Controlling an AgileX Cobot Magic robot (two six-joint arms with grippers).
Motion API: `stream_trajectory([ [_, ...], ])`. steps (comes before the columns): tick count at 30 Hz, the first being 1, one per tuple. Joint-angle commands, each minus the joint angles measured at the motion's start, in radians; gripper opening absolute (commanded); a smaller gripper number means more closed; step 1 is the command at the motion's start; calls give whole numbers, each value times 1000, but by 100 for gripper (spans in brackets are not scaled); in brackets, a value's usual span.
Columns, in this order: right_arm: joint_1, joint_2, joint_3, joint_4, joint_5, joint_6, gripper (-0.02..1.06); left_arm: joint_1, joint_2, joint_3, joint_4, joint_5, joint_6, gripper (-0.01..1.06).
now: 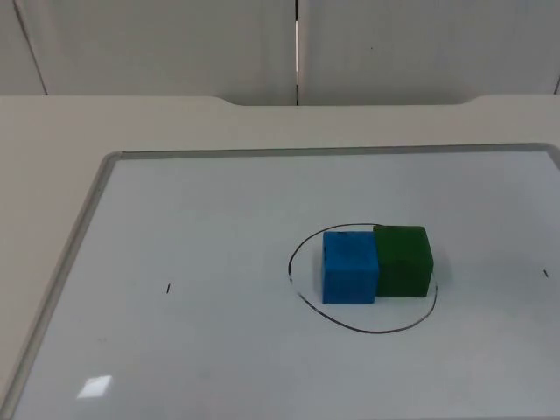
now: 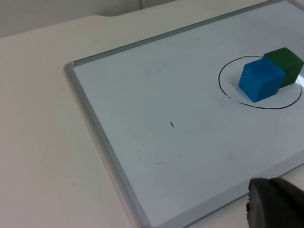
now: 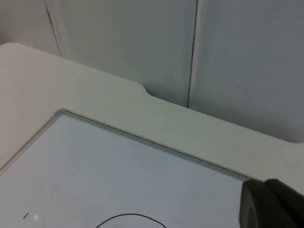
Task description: Push the two cubes into the marked area.
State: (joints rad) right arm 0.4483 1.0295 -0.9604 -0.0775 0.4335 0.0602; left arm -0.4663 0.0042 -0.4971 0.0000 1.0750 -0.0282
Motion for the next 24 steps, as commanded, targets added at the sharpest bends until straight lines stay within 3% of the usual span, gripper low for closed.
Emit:
stream_trajectory([
  [1,4,-31,23,-4,5,-8,0,3,-4,3,8,0,0,0],
  [18,4,-450,340,5,23,-8,0,3,-4,3,6,0,-1,0],
  [22,4,-610,366,1,168,-8,0,3,-4,3,6,0,-1,0],
  [24,4,-641,366,1,194,-8,0,3,-4,3,6,0,-1,0],
])
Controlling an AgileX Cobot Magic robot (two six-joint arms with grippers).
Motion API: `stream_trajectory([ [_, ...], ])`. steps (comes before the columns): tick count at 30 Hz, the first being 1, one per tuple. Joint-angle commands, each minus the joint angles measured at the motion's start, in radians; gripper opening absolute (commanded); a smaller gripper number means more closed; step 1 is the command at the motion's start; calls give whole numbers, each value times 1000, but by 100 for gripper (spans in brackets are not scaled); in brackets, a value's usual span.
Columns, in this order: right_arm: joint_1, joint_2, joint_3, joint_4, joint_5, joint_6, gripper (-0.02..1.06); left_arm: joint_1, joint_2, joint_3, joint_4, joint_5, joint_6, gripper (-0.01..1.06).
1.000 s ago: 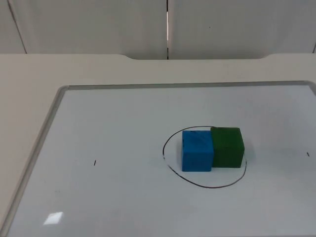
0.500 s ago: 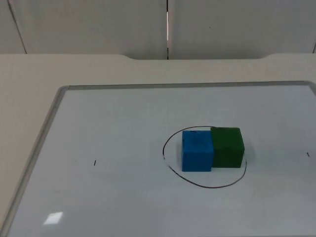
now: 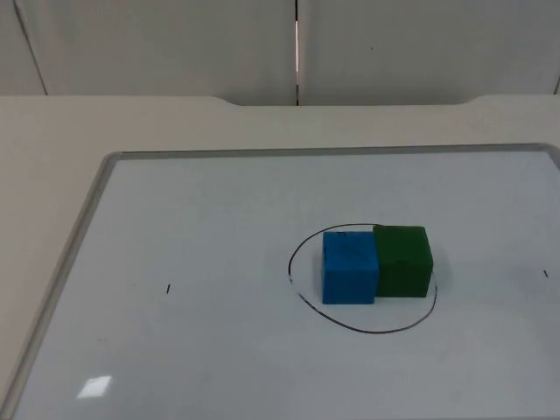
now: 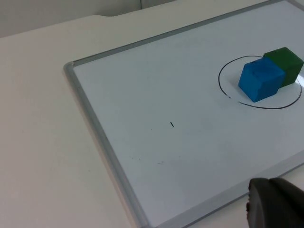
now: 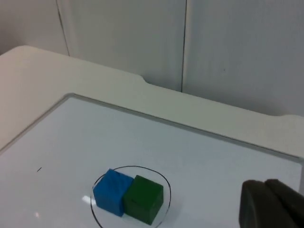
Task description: Push the two cubes into the marked area.
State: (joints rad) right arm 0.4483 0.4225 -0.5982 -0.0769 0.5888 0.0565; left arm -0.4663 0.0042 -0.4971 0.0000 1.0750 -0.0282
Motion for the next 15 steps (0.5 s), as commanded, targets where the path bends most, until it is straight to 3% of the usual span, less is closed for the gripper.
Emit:
stream_trajectory([
  [1,4,-59,4,0,70,-5,0,3,-4,3,6,0,-1,0],
  [15,4,-374,47,23,366,-43,0,3,-4,3,6,0,-1,0],
])
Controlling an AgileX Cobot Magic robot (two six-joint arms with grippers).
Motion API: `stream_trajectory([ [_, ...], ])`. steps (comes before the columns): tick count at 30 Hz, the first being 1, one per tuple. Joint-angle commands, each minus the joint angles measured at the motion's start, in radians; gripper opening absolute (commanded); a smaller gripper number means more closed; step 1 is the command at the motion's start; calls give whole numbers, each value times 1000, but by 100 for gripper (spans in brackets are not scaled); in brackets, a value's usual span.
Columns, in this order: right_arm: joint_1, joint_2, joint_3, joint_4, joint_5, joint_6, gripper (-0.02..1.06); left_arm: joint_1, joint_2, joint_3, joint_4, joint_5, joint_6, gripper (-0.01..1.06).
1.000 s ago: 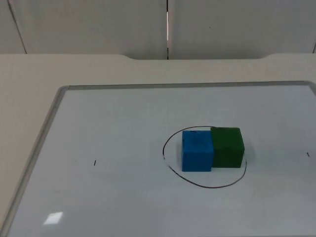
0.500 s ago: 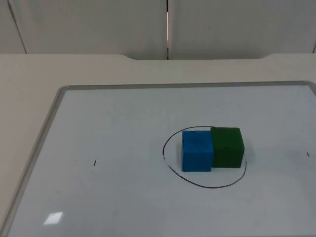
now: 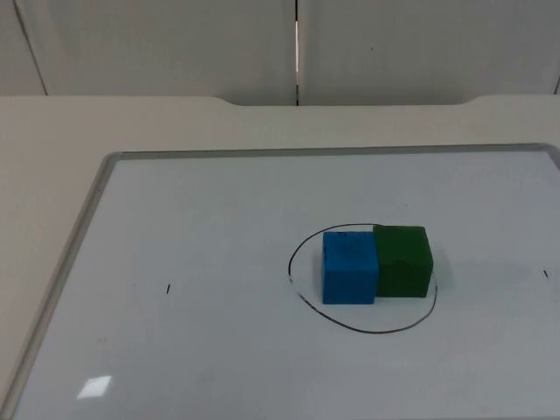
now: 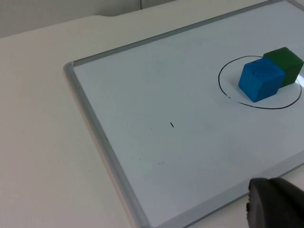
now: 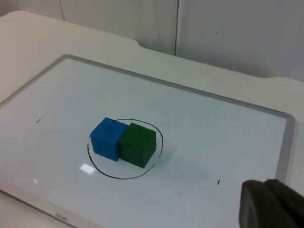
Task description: Push the two cubes into the marked area.
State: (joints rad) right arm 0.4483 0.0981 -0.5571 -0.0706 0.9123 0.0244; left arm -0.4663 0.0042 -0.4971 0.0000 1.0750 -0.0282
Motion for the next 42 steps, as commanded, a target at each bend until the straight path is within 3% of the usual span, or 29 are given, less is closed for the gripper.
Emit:
stream_trajectory([
  [1,4,-74,8,25,56,-11,0,3,-4,3,6,0,-1,0],
  [12,4,-98,42,54,166,-73,0,3,-4,3,0,0,4,0],
  [42,4,-98,41,47,166,-45,0,3,-4,3,-5,0,4,0],
])
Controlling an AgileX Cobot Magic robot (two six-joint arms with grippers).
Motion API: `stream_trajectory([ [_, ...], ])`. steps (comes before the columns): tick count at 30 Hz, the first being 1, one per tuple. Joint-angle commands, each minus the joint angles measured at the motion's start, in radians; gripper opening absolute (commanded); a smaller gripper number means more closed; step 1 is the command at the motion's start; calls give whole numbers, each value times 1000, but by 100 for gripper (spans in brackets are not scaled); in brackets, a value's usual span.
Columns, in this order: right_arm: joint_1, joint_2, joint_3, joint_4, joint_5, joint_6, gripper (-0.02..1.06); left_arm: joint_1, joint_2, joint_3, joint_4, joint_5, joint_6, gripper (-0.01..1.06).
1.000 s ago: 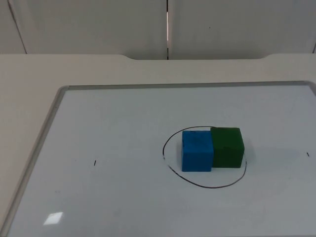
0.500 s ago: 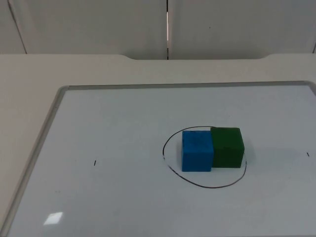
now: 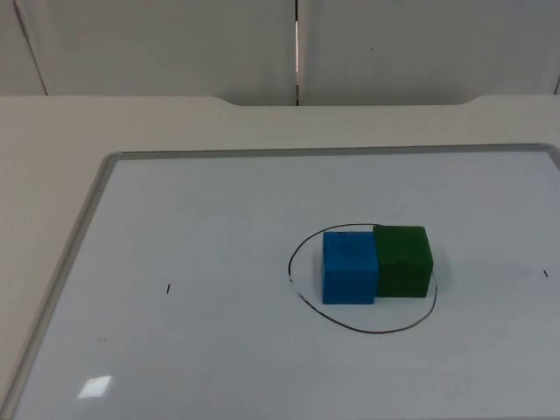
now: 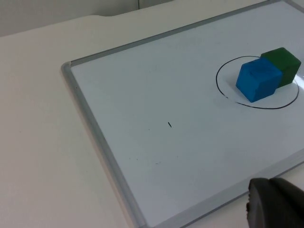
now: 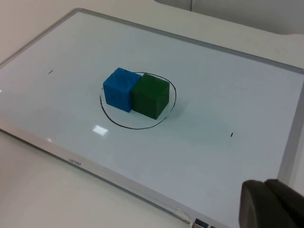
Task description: Push the two cubes into the marked area.
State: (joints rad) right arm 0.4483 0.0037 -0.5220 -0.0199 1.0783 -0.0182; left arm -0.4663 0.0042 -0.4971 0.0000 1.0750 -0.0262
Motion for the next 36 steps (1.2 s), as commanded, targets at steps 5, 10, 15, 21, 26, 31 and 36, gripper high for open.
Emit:
stream_trajectory([
  [5,4,-4,6,-4,0,-2,0,3,-4,3,-5,0,2,0],
  [10,4,-4,6,-4,0,-2,0,3,-4,3,-19,0,38,3],
  [15,4,-4,6,-4,0,-2,0,3,-4,3,-15,0,26,29],
  [21,4,-4,6,-4,0,-2,0,3,-4,3,-11,0,26,57],
  [26,4,-4,6,-4,0,-2,0,3,-4,3,-13,0,26,65],
  [31,4,-4,6,-4,0,-2,0,3,-4,3,-13,0,26,65],
  [36,4,-4,6,-4,0,-2,0,3,-4,3,-16,0,34,65],
])
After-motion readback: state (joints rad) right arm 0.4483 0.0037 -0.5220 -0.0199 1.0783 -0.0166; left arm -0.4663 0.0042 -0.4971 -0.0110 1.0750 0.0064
